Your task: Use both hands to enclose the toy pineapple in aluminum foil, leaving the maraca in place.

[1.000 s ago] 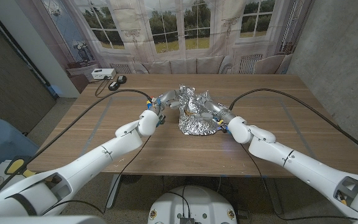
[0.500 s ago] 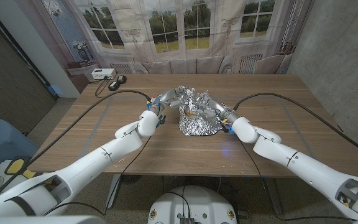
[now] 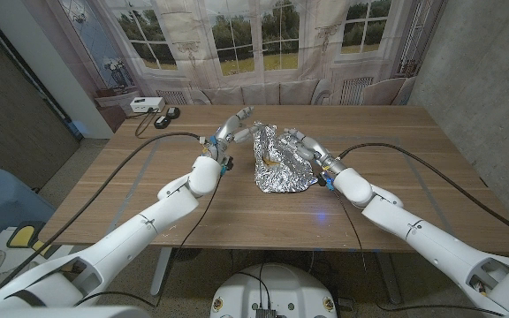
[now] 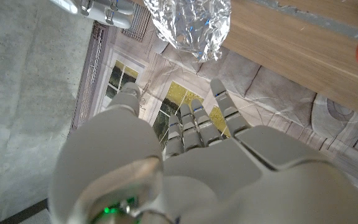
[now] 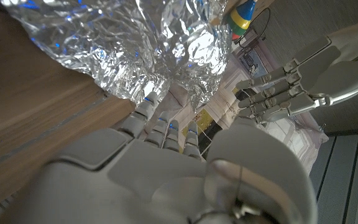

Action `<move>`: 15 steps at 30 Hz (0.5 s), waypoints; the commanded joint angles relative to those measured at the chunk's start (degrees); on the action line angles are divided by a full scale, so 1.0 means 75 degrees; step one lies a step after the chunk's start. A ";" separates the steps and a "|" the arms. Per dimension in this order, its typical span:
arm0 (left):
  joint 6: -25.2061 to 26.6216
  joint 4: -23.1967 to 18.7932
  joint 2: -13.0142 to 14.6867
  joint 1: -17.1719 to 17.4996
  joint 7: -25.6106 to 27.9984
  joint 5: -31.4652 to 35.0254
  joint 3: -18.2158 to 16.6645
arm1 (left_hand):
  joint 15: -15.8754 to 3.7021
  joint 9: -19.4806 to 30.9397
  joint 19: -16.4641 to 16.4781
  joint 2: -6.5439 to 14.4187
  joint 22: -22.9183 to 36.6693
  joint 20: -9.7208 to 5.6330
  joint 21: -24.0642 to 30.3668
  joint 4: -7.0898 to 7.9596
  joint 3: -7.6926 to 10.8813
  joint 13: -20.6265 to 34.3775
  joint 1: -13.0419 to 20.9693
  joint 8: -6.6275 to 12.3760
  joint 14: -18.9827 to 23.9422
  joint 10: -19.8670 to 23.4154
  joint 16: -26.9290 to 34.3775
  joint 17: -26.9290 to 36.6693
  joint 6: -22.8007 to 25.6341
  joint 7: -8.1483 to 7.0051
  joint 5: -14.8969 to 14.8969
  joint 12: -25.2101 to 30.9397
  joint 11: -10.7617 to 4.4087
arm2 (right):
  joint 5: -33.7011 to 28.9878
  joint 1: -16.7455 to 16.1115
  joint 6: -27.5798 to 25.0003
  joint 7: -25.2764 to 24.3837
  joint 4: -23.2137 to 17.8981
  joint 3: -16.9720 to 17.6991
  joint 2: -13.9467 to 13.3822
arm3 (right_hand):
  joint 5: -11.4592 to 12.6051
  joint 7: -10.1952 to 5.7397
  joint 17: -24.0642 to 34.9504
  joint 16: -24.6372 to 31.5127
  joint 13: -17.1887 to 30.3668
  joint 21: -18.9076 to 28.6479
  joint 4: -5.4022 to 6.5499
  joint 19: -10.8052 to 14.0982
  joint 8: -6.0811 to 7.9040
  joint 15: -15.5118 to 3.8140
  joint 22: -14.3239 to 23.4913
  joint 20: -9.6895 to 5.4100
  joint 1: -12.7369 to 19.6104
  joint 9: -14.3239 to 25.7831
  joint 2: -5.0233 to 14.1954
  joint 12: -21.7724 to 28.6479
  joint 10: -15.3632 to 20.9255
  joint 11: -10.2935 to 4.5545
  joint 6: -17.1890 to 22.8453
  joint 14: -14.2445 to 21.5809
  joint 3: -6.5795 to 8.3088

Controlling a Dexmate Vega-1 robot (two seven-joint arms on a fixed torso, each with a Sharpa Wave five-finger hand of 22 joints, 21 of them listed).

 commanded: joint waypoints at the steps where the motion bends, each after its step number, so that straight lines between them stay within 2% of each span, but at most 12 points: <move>1: -0.1503 0.0461 -0.0247 0.0151 -0.0350 -0.1281 -0.0473 | 0.0061 -0.0004 -0.0198 -0.0013 0.0016 0.0010 -0.0151 0.0145 -0.0078 -0.0088 -0.0324 -0.0002 -0.0235 -0.0212 -0.0022 -0.0017 -0.0168 -0.0112 -0.0008 -0.0038 0.0037 | 0.0625 -0.0076 0.0723 -0.0032 0.0408 0.0369 0.0288 | -0.0043 -0.0025 -0.0022 0.0052 0.0008 -0.0026 0.0055 0.0042 0.0018 -0.0063 0.0021 -0.0080 -0.0040 -0.0005 0.0000 0.0040 0.0117 0.0026 0.0056 0.0101 -0.0012; 7: -0.2079 0.0603 -0.0311 0.0268 -0.0796 -0.2001 -0.0710 | 0.0127 -0.0023 -0.0383 0.0006 0.0019 -0.0025 -0.0325 0.0321 -0.0205 -0.0196 -0.0731 0.0009 -0.0445 -0.0378 -0.0011 -0.0029 -0.0317 -0.0258 -0.0013 -0.0015 0.0035 | 0.0856 -0.0144 0.0882 -0.0105 0.0392 0.0541 0.0386 | -0.0086 -0.0028 -0.0062 0.0039 -0.0015 -0.0047 0.0085 0.0036 0.0003 0.0008 0.0019 -0.0053 -0.0152 -0.0013 -0.0112 0.0033 0.0188 0.0053 0.0101 0.0150 -0.0084; 10: -0.2263 0.0647 -0.0320 0.0307 -0.1056 -0.2341 -0.0812 | 0.0167 -0.0034 -0.0579 0.0011 0.0019 -0.0115 -0.0478 0.0451 -0.0304 -0.0280 -0.1035 0.0038 -0.0610 -0.0531 -0.0015 -0.0043 -0.0327 -0.0303 -0.0012 -0.0018 0.0095 | 0.0954 -0.0160 0.0900 -0.0104 0.0376 0.0601 0.0420 | -0.0116 -0.0053 -0.0087 0.0030 -0.0031 -0.0056 0.0120 0.0047 0.0016 0.0005 0.0018 -0.0032 -0.0254 -0.0018 -0.0171 0.0041 0.0273 0.0060 0.0200 0.0185 -0.0139; 15: -0.2508 0.0756 -0.0305 0.0323 -0.1628 -0.2984 -0.0961 | 0.0227 -0.0054 -0.0798 0.0028 0.0019 -0.0223 -0.0688 0.0610 -0.0422 -0.0418 -0.1434 0.0039 -0.0897 -0.0743 -0.0035 -0.0074 -0.0402 -0.0403 0.0000 -0.0021 0.0081 | 0.1289 -0.0178 0.0988 -0.0074 0.0449 0.0748 0.0550 | -0.0152 -0.0125 -0.0128 0.0030 -0.0062 -0.0058 0.0196 0.0104 0.0057 -0.0036 0.0018 -0.0027 -0.0420 -0.0030 -0.0162 0.0079 0.0496 0.0060 0.0432 0.0286 -0.0186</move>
